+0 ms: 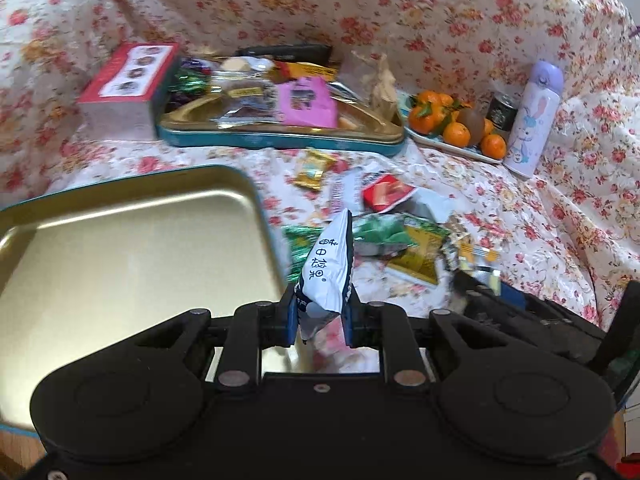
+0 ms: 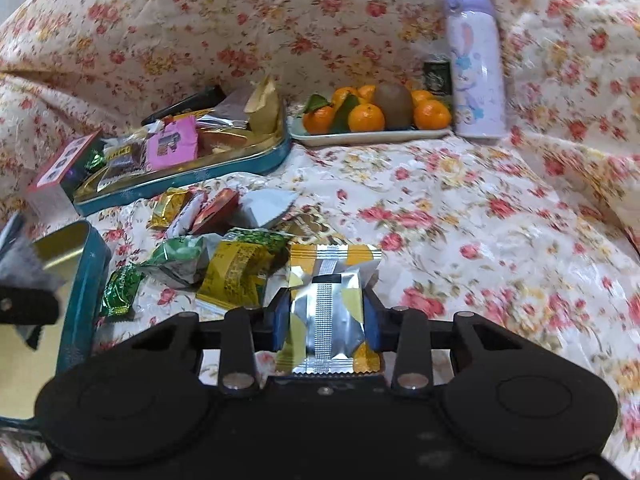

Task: Organize snacks
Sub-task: 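Carry the white packet and yellow-silver candy over the gold tin tray with both grippers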

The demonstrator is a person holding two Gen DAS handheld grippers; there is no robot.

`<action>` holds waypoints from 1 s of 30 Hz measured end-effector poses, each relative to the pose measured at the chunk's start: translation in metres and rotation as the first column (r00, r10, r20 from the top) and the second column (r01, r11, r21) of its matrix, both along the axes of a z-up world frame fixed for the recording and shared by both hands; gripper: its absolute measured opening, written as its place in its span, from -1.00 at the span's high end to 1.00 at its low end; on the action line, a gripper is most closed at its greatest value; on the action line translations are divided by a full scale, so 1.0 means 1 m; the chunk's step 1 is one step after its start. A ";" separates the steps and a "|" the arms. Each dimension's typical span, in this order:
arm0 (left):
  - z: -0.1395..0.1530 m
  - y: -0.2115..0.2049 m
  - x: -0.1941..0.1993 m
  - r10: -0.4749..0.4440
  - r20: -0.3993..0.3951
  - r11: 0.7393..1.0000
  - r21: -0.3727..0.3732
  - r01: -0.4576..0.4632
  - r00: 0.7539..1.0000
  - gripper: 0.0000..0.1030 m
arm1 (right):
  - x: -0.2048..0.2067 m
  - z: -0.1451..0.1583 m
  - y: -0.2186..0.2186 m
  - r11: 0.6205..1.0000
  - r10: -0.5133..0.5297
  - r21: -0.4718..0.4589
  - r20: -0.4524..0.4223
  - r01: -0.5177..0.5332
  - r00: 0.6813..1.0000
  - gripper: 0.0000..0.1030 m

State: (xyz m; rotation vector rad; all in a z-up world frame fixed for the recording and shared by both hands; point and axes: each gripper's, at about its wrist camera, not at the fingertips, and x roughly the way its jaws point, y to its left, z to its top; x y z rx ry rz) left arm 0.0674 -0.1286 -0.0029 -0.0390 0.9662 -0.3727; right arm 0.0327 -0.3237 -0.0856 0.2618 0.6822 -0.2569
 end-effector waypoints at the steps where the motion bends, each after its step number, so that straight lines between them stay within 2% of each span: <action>1: 0.001 0.007 -0.002 0.008 0.002 1.000 0.001 -0.008 1.000 0.46 | -0.004 0.001 -0.001 1.000 -0.010 0.007 -0.002 0.010 1.000 0.24; 8: 0.003 0.060 -0.015 0.096 0.011 0.995 0.011 -0.096 0.995 0.46 | -0.034 0.016 0.012 1.000 -0.013 0.017 -0.002 0.013 1.000 0.24; 17: 0.004 0.128 -0.024 0.207 0.030 0.977 0.038 -0.208 0.978 0.46 | -0.055 0.045 0.065 0.993 0.104 0.057 0.032 -0.105 0.994 0.24; 23: 0.008 0.164 -0.025 0.266 0.057 0.962 0.048 -0.269 0.962 0.46 | -0.052 0.066 0.107 0.973 0.210 0.085 0.067 -0.216 0.975 0.24; 30: -0.001 0.197 -0.024 0.335 0.037 0.942 0.020 -0.336 0.942 0.46 | -0.045 0.089 0.164 0.935 0.336 0.079 0.104 -0.344 0.936 0.24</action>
